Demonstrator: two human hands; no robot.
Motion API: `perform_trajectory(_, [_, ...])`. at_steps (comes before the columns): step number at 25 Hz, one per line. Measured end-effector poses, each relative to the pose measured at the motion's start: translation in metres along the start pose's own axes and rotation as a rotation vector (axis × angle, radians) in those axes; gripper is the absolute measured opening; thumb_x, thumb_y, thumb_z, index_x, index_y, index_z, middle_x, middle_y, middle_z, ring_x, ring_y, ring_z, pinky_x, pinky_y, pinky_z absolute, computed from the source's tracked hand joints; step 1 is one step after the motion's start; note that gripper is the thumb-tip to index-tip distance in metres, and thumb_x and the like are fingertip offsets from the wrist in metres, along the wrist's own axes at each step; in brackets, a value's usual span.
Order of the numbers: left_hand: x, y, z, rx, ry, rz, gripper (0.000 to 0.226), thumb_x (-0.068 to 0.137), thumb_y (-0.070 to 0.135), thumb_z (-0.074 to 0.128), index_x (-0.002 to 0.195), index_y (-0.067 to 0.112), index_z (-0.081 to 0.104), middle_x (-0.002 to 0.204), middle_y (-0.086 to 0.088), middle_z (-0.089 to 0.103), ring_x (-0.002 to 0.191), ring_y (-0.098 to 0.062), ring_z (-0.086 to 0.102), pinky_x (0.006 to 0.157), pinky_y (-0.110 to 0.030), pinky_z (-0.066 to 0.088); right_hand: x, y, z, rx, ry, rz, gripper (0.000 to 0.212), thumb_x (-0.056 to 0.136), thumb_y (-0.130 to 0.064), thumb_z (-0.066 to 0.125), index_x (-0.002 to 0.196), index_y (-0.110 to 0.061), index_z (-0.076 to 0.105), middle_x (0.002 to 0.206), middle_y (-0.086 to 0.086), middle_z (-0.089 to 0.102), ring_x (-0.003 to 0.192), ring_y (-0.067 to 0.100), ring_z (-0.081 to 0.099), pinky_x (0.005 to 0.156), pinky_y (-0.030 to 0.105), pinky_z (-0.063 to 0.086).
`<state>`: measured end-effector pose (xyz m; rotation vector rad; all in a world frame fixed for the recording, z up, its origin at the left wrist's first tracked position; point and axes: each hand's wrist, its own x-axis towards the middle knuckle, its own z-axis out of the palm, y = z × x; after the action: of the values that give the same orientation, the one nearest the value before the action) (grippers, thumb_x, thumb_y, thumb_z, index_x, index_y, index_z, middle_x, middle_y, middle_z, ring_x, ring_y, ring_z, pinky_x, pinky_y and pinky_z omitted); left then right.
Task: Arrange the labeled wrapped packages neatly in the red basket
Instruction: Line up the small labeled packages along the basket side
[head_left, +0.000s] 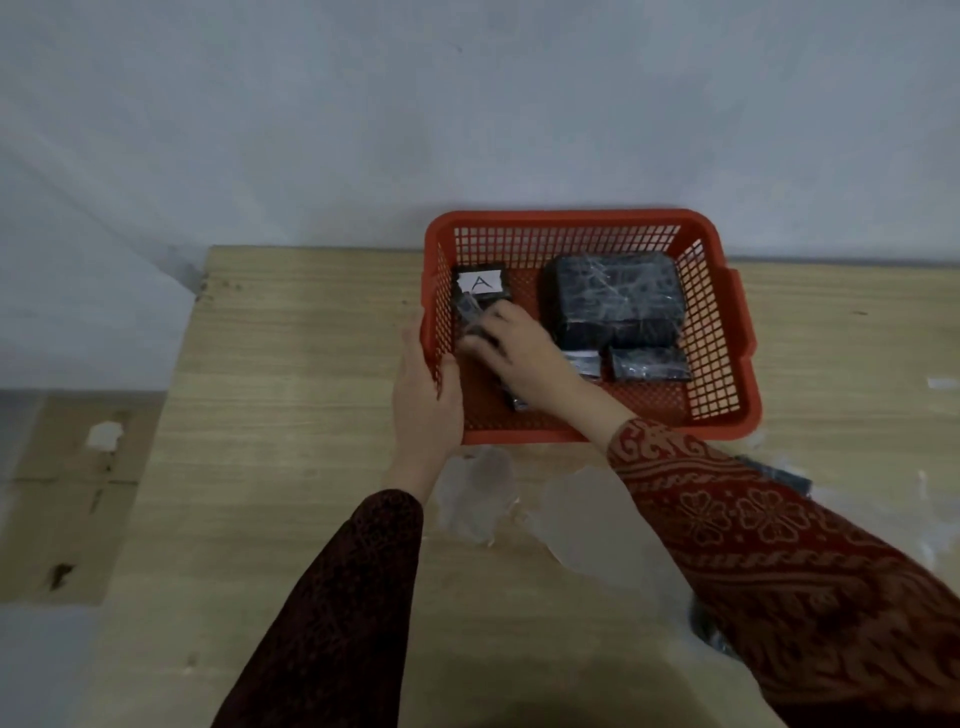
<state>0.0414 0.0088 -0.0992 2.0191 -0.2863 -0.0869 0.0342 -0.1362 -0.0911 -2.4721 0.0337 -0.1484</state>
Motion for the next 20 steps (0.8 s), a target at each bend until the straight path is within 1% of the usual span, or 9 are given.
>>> perform_trajectory(2, [0.000,0.000,0.000,-0.025,-0.004,0.002,0.053,0.098,0.015,0.042,0.148,0.021,0.028,0.139,-0.004,0.053,0.116,-0.014,0.055,0.098,-0.029,0.046,0.004,0.004,-0.017,0.179,0.180,0.167,0.022,0.095,-0.019,0.052,0.101,-0.003,0.066,0.095,0.014,0.065,0.087,0.023,0.061,0.076,0.031,0.047])
perform_trajectory(4, [0.000,0.000,0.000,-0.044,-0.010,-0.007,0.054,0.098,0.015,0.042,0.149,0.022,0.027,0.137,-0.002,0.054,0.115,-0.013,0.056,0.096,-0.031,0.047,0.012,0.012,-0.031,0.253,0.257,0.327,0.021,0.097,-0.015,0.049,0.112,-0.005,0.061,0.091,0.010,0.065,0.078,0.025,0.065,0.074,0.034,0.054])
perform_trajectory(6, [0.000,0.001,0.000,-0.046,0.001,-0.007,0.054,0.097,0.016,0.042,0.148,0.024,0.028,0.132,0.005,0.054,0.109,-0.003,0.054,0.092,-0.026,0.046,0.024,0.017,-0.038,0.295,0.168,0.412,0.026,0.098,-0.010,0.045,0.122,-0.009,0.054,0.093,0.010,0.062,0.078,0.031,0.067,0.078,0.042,0.058])
perform_trajectory(7, [-0.001,0.001,-0.001,-0.044,0.007,-0.006,0.054,0.097,0.016,0.043,0.148,0.024,0.028,0.131,0.007,0.053,0.107,-0.002,0.054,0.092,-0.027,0.046,0.030,0.019,-0.037,0.264,0.096,0.431,0.026,0.098,-0.008,0.043,0.121,-0.008,0.055,0.097,0.014,0.062,0.082,0.035,0.067,0.080,0.047,0.058])
perform_trajectory(9, [-0.001,0.001,-0.001,-0.058,0.009,-0.007,0.053,0.097,0.015,0.043,0.148,0.023,0.029,0.133,0.003,0.055,0.109,-0.008,0.056,0.095,-0.035,0.050,0.041,0.021,-0.033,0.197,-0.032,0.464,0.024,0.099,-0.009,0.041,0.113,-0.004,0.060,0.104,0.021,0.065,0.088,0.038,0.065,0.083,0.051,0.056])
perform_trajectory(11, [-0.001,0.001,-0.001,-0.065,0.003,0.003,0.054,0.097,0.013,0.043,0.148,0.023,0.029,0.134,-0.003,0.056,0.112,-0.016,0.058,0.096,-0.042,0.051,0.049,0.020,-0.029,0.184,-0.130,0.470,0.022,0.098,-0.013,0.045,0.111,-0.004,0.061,0.111,0.020,0.064,0.095,0.036,0.064,0.085,0.043,0.055])
perform_trajectory(14, [0.000,0.002,-0.002,-0.051,0.000,0.016,0.054,0.097,0.013,0.044,0.148,0.021,0.028,0.134,-0.001,0.056,0.112,-0.013,0.058,0.096,-0.039,0.051,0.056,0.023,-0.027,0.110,-0.269,0.431,0.024,0.092,-0.015,0.059,0.114,-0.005,0.060,0.115,0.015,0.061,0.106,0.031,0.059,0.087,0.032,0.049])
perform_trajectory(17, [0.000,0.000,-0.001,-0.060,0.004,0.015,0.055,0.097,0.012,0.044,0.149,0.021,0.028,0.133,0.005,0.054,0.110,-0.005,0.057,0.096,-0.028,0.048,0.053,0.026,-0.018,0.192,-0.202,0.522,0.027,0.088,-0.013,0.065,0.111,-0.003,0.057,0.114,0.015,0.058,0.108,0.032,0.058,0.088,0.035,0.051])
perform_trajectory(20, [0.000,-0.001,-0.001,-0.070,0.012,0.020,0.055,0.096,0.012,0.045,0.149,0.020,0.029,0.135,0.005,0.052,0.115,-0.006,0.055,0.098,-0.026,0.046,0.052,0.026,-0.012,0.192,-0.119,0.538,0.034,0.085,-0.015,0.069,0.109,-0.003,0.050,0.110,0.012,0.056,0.108,0.028,0.054,0.076,0.029,0.041])
